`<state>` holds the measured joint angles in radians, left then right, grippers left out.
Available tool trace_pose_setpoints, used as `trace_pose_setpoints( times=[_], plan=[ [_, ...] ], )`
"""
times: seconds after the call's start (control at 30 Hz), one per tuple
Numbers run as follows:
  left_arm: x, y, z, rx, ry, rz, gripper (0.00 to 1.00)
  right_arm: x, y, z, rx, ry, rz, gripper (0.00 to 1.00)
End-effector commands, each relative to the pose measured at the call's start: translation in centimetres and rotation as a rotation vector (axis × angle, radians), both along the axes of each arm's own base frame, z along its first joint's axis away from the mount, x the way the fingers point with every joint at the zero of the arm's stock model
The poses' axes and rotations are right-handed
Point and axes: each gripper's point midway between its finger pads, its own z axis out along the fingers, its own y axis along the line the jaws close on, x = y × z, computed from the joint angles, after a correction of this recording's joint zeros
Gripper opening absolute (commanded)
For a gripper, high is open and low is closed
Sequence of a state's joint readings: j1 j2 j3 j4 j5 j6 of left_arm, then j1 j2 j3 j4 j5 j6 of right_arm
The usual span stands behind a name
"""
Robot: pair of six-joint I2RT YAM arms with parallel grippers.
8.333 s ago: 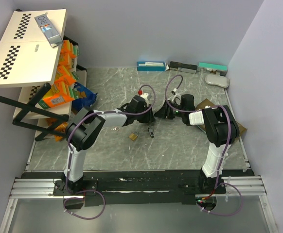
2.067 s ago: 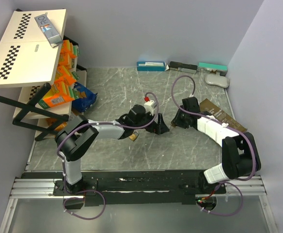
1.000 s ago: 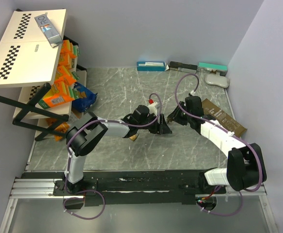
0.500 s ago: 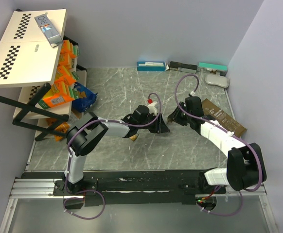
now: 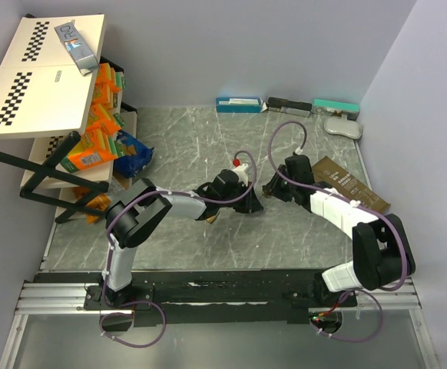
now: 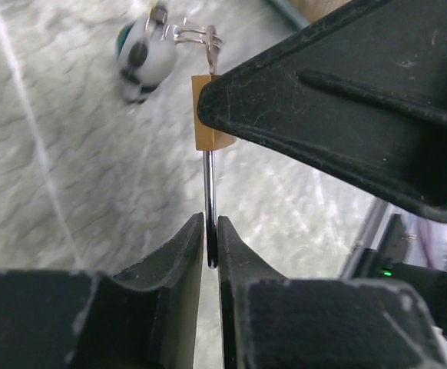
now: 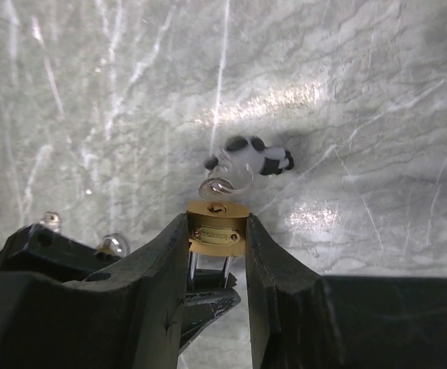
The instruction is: Unlock with the key
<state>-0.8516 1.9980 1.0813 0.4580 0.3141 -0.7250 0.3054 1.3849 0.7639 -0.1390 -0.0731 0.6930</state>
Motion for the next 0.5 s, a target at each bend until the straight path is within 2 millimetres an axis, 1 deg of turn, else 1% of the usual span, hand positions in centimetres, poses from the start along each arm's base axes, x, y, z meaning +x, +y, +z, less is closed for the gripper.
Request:
trace_pose_setpoints(
  times=[0.0,0.07,0.13,0.17,0.2,0.23,0.27,0.3,0.33,0.37,0.4,0.43,0.47],
  plan=[
    [1.4,0.2,1.3,0.067,-0.104,0.065,0.18,0.7,0.2,-0.4,-0.016,-0.017,-0.031,0.00],
    [1.8,0.3,1.4,0.106,-0.144,0.084,0.16,0.8,0.2,-0.4,-0.023,-0.019,-0.042,0.00],
    [2.0,0.7,1.1,0.171,-0.188,0.117,0.16,0.8,0.2,-0.2,-0.013,-0.027,-0.049,0.00],
    [2.1,0.6,1.3,0.189,-0.209,0.130,0.15,0.9,-0.1,-0.3,-0.025,-0.035,-0.066,0.00],
    [1.7,0.2,1.3,0.210,-0.232,0.136,0.15,0.9,-0.1,-0.1,-0.020,-0.040,-0.071,0.00],
    [2.1,0.8,1.1,0.258,-0.267,0.173,0.15,0.8,0.0,-0.1,-0.015,-0.040,-0.077,0.00],
    [2.4,0.8,1.4,0.279,-0.294,0.199,0.15,0.8,-0.1,-0.1,-0.015,-0.043,-0.084,0.00],
    [1.9,0.5,1.4,0.303,-0.319,0.207,0.15,0.8,-0.1,-0.1,-0.014,-0.043,-0.085,0.00],
    [2.6,1.4,1.2,0.369,-0.364,0.267,0.14,0.8,-0.1,-0.1,-0.015,-0.037,-0.088,0.00],
    [2.9,1.5,1.3,0.397,-0.389,0.300,0.13,0.7,-0.2,-0.3,-0.024,-0.024,-0.090,0.00],
    [2.4,1.4,1.4,0.423,-0.414,0.316,0.13,0.7,-0.4,-0.4,-0.033,-0.020,-0.101,0.00],
    [3.3,2.3,1.6,0.477,-0.459,0.383,0.13,0.7,-0.4,-0.4,-0.038,-0.017,-0.105,0.00],
    [3.4,2.5,1.3,0.504,-0.475,0.398,0.13,0.6,-0.6,-0.9,-0.044,-0.001,-0.111,0.00]
  ],
)
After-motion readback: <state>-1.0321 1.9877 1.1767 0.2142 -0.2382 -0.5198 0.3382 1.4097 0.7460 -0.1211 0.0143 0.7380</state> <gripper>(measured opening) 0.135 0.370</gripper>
